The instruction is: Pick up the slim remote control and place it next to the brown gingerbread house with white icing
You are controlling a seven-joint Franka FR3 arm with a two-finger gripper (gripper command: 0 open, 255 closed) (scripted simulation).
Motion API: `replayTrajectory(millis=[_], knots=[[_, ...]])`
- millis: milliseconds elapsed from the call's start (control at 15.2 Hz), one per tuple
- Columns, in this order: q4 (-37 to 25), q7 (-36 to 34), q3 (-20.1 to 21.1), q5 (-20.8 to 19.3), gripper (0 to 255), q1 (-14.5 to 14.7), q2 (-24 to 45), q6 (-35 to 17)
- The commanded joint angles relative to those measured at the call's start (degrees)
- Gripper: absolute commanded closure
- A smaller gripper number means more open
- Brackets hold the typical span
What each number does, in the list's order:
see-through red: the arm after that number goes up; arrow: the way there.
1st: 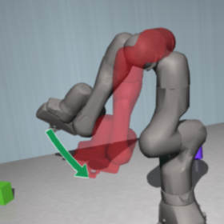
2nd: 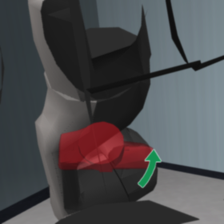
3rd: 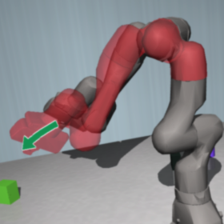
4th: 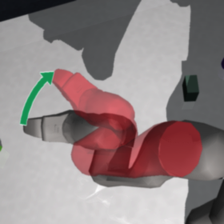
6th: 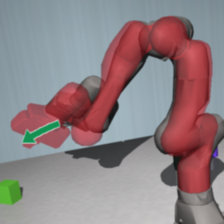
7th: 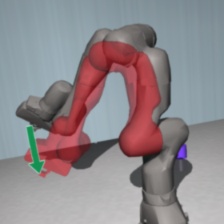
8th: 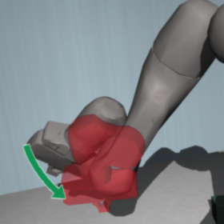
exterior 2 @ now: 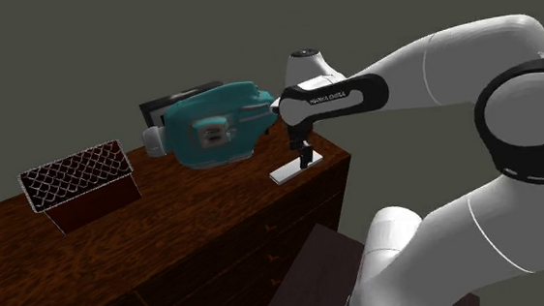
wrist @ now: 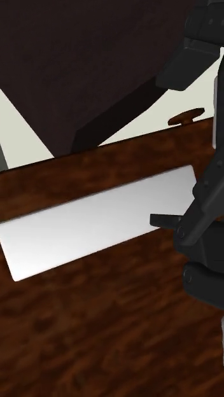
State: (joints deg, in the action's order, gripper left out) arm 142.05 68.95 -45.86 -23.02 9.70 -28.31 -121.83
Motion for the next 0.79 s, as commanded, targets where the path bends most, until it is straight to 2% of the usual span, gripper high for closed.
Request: replayTrajectory(millis=[0, 198, 264, 594, 726], knots=[[-2.09, 7.0, -5.36, 1.63, 0, 3.43, 5.36, -3.39], [-5.77, 18.8, -14.27, 7.73, 0, 10.21, 14.43, -7.67], [-6.31, 20.73, -15.66, 9.08, 0, 11.34, 15.93, -8.24], [-4.66, 24.1, -18.71, 13.52, 0, 13.66, 20.57, -12.95], [-3.94, 26.72, -20.37, 17.07, 0, 15.13, 23.61, -15.35]])
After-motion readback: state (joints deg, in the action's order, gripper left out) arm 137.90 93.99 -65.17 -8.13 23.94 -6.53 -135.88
